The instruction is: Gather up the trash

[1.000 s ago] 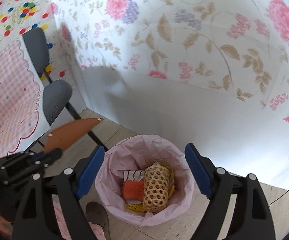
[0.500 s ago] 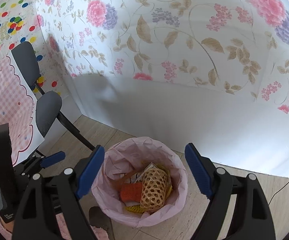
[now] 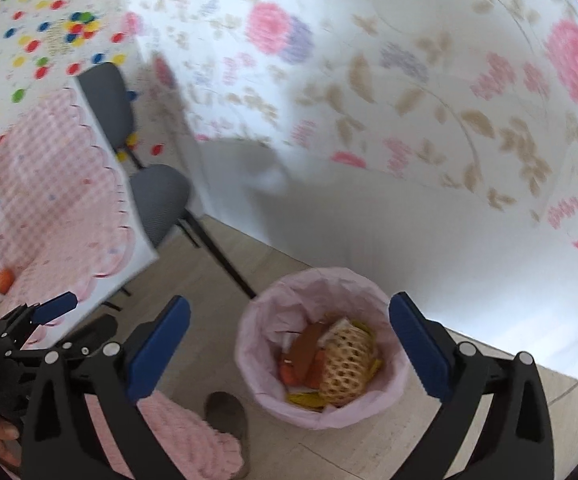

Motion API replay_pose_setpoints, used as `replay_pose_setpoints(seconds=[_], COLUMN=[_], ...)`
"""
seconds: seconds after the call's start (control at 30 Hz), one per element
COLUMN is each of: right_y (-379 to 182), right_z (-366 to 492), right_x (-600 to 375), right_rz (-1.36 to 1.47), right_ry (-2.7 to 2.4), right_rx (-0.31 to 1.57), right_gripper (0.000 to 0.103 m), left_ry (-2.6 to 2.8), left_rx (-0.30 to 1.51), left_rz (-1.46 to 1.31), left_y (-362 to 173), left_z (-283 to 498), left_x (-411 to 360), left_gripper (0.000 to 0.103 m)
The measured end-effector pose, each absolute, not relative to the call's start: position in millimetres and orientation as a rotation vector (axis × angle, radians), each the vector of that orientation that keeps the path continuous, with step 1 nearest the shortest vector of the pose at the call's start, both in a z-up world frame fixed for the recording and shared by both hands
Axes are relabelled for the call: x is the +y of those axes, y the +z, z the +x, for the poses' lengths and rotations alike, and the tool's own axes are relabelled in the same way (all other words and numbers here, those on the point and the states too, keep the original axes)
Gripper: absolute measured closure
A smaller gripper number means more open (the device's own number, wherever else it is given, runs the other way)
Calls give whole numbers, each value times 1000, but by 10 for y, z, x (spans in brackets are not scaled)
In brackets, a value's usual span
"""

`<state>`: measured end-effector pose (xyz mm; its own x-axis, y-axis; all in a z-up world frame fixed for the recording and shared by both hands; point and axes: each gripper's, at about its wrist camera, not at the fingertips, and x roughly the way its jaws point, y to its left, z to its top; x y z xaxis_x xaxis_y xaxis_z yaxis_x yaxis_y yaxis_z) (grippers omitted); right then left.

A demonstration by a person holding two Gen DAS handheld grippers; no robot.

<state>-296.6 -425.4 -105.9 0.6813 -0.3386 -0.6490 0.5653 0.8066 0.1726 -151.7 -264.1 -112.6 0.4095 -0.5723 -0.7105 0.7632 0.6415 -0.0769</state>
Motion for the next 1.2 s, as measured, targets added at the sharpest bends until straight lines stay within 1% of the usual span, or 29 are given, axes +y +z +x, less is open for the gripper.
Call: replay_pose_setpoints(seconds=[0.23, 0.43, 0.63, 0.87, 1.2], right_y=[-654, -376, -271, -233, -280], right_z=[-2619, -2393, -2320, -2327, -2275], right_x=[-3588, -2880, -2421, -2187, -2275], right_rz=[243, 102, 18, -13, 3], right_ry=[-324, -139, -22, 20, -22], right_rx=[615, 598, 604, 601, 619], right_gripper=[5, 5, 5, 5, 5], left_ry=[-591, -339, -150, -71, -78], left_rx=[747, 771, 736, 729, 727], left_rz=[235, 210, 169, 145, 151], left_y=[-742, -573, -363, -260, -265], left_z=[-1506, -1622, -1780, -1927, -1845], left_x=[-1667, -872, -291, 52, 89], left_gripper=[12, 12, 12, 12, 12])
